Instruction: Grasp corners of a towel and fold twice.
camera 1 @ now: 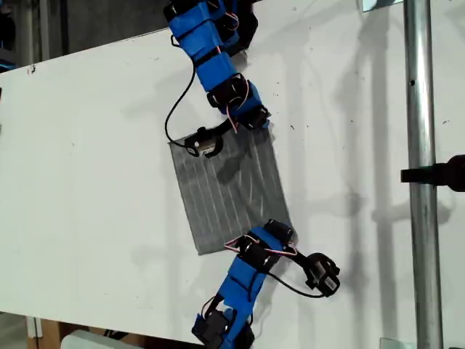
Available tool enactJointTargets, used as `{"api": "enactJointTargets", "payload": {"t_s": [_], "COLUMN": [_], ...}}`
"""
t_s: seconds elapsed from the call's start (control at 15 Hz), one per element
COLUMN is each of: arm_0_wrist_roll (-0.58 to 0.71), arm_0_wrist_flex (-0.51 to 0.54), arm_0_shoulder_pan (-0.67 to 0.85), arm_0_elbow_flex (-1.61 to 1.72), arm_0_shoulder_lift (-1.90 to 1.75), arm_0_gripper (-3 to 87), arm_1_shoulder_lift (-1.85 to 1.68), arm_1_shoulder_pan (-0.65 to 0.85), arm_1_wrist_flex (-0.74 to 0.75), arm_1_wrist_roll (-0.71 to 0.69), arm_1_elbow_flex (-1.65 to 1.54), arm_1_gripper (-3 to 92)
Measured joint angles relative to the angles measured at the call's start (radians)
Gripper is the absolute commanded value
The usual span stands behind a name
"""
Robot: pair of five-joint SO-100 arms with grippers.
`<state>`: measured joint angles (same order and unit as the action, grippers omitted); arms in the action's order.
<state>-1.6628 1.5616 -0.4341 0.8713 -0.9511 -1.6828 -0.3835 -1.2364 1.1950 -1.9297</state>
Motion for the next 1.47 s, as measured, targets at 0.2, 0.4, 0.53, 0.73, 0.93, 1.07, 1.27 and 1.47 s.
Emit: {"api": "enactJointTargets", "payload": {"t_s": [0.2, 0.4, 0.53, 0.73, 0.93, 1.07, 1.27, 1.47], "arm_0_wrist_roll": [-0.038, -0.014, 0.146, 0.419, 0.445, 0.342, 0.193, 0.173], "arm_0_wrist_flex": [-0.054, 0.071, 0.098, 0.094, 0.087, -0.026, -0.264, -0.325], "arm_0_shoulder_pan": [-0.087, -0.018, 0.195, 0.664, 0.739, 0.632, 0.491, 0.518], "arm_0_elbow_flex": [0.009, 0.081, 0.313, 0.502, 0.614, 0.811, 1.066, 1.157], "arm_0_shoulder_lift": [-0.089, -0.202, -0.403, -0.647, -0.788, -0.822, -0.827, -0.828], "arm_0_gripper": [-2.9, -2.9, -2.9, -2.9, -2.9, -2.9, -2.9, -2.9], "arm_1_shoulder_lift": [0.051, 0.104, 0.155, 0.265, 0.229, 0.209, 0.218, 0.305], "arm_1_shoulder_pan": [-0.129, 0.048, 0.325, 0.701, 0.736, 0.678, 0.611, 0.669], "arm_1_wrist_flex": [-0.071, -0.169, -0.187, -0.160, -0.103, -0.104, -0.086, -0.049], "arm_1_wrist_roll": [0.015, -0.147, -0.385, -0.658, -0.693, -0.623, -0.565, -0.601], "arm_1_elbow_flex": [0.195, 0.333, 0.414, 0.632, 0.604, 0.465, 0.342, 0.351], "arm_1_gripper": [-0.2, -0.2, -0.2, -0.3, -0.3, -0.3, -0.3, -0.3]}}
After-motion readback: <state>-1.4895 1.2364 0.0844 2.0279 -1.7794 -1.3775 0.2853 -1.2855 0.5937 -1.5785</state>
